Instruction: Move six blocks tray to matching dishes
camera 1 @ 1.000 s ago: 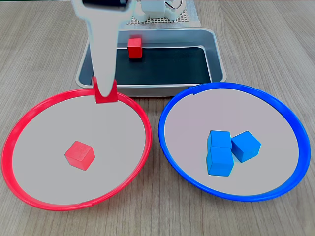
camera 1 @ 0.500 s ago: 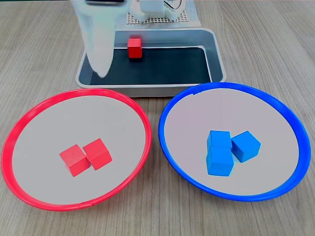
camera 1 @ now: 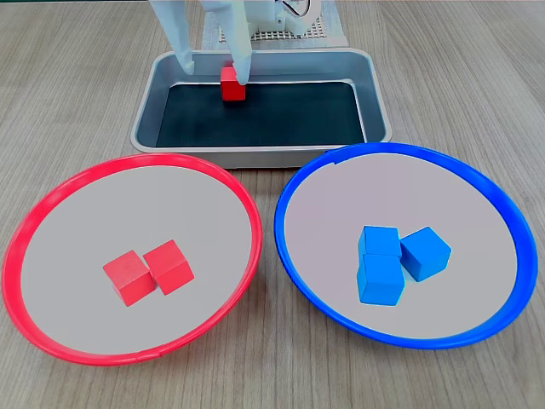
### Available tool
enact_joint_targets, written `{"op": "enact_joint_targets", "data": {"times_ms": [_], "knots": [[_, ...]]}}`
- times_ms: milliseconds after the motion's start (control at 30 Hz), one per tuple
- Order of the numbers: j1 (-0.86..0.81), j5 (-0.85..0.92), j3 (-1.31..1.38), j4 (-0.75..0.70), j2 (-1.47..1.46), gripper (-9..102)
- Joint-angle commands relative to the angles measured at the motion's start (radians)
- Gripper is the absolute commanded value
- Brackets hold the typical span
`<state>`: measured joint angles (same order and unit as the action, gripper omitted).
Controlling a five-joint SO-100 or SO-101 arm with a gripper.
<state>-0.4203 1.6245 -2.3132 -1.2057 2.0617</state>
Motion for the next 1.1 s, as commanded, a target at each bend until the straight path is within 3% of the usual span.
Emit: {"op": "enact_joint_targets", "data": {"times_ms": [0, 267, 667, 800, 1067], "knots": [[0.038, 0.015, -0.054, -0.011, 0.049, 27], [0.107, 0.104, -0.110, 0.006, 0.067, 25], [0.089, 0.235, -0.164, 0.103, 0.067, 2], [0.155, 0.051, -0.094, 0.104, 0.041, 1], [0.318, -0.701, 0.459, 0.126, -0.282, 1]]}}
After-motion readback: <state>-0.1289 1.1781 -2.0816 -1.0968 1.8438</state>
